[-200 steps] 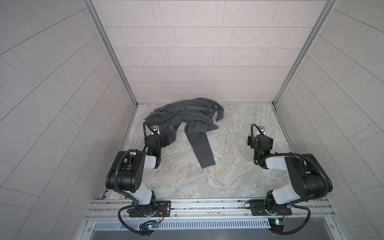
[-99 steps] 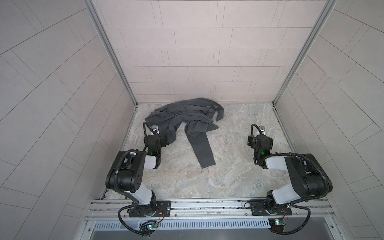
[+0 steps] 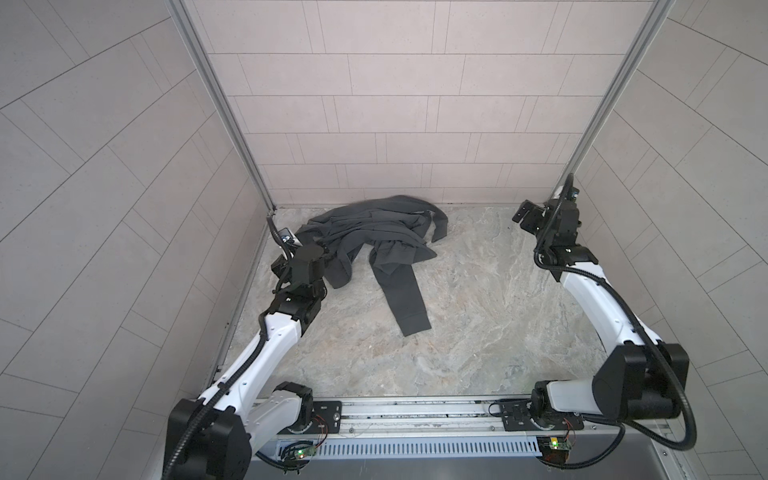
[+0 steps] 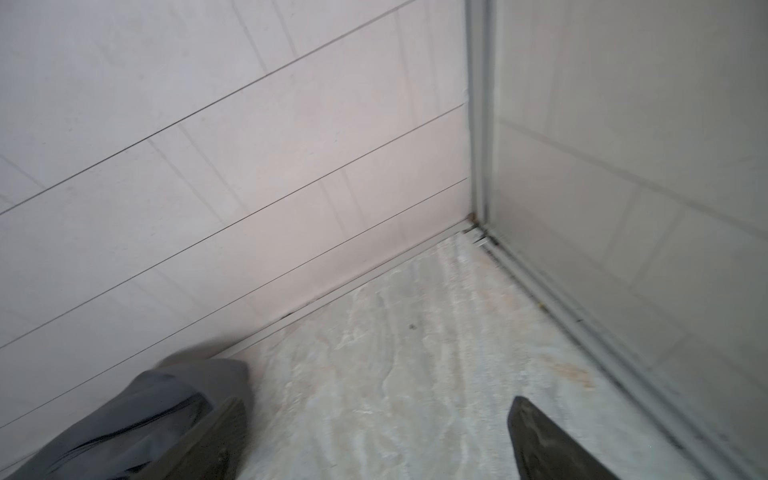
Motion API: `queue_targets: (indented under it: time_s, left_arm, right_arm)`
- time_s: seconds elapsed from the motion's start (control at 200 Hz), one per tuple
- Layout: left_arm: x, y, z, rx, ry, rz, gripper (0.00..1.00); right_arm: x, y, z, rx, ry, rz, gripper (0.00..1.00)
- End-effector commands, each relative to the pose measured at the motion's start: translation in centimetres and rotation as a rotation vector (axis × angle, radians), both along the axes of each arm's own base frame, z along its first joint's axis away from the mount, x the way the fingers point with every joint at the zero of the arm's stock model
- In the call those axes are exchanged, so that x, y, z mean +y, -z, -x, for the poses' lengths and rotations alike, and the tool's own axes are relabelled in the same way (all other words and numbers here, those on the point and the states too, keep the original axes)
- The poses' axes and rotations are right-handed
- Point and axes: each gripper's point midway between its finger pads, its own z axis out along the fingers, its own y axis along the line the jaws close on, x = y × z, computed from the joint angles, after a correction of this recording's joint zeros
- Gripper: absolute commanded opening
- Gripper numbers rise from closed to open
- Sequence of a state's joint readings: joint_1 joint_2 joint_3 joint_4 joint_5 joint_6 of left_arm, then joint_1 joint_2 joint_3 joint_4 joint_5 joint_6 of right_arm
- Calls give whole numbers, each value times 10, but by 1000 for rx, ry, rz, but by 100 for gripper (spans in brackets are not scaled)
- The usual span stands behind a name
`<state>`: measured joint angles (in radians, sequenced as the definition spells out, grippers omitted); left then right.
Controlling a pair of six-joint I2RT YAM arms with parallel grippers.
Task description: Zip up the jacket
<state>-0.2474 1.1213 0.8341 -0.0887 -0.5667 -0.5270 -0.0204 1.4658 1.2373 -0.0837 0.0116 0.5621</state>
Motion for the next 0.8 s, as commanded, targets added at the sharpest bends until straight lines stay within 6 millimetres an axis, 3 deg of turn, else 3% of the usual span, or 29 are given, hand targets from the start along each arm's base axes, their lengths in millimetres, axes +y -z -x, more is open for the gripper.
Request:
queue_targets:
  time_s: [0.0, 0.155, 0.275, 0.55, 0.626, 0.681, 0.796]
  left_arm:
    - [-5, 64, 25, 332, -90, 164, 100]
    - [-23, 90, -1, 457, -46, 387, 100]
    - [-24, 120, -7, 528, -52, 537, 100]
    - [-61, 187, -11, 571, -48, 813, 100]
    - [-67, 197, -17, 571, -49, 839, 100]
    - [-70, 203, -26, 570, -47, 851, 100]
    - [-72, 215, -52, 560, -48, 851, 95]
  right_arm:
    - [72, 85, -18, 296, -249, -242, 100]
    - [127, 118, -67, 444, -433, -228, 100]
    - [154, 145, -94, 508, -506, -230, 100]
    - [202, 204, -128, 610, -620, -256, 99]
    - [208, 215, -136, 604, -631, -287, 92]
    - [213, 219, -139, 597, -646, -301, 77]
    - [219, 216, -137, 590, -692, -317, 3]
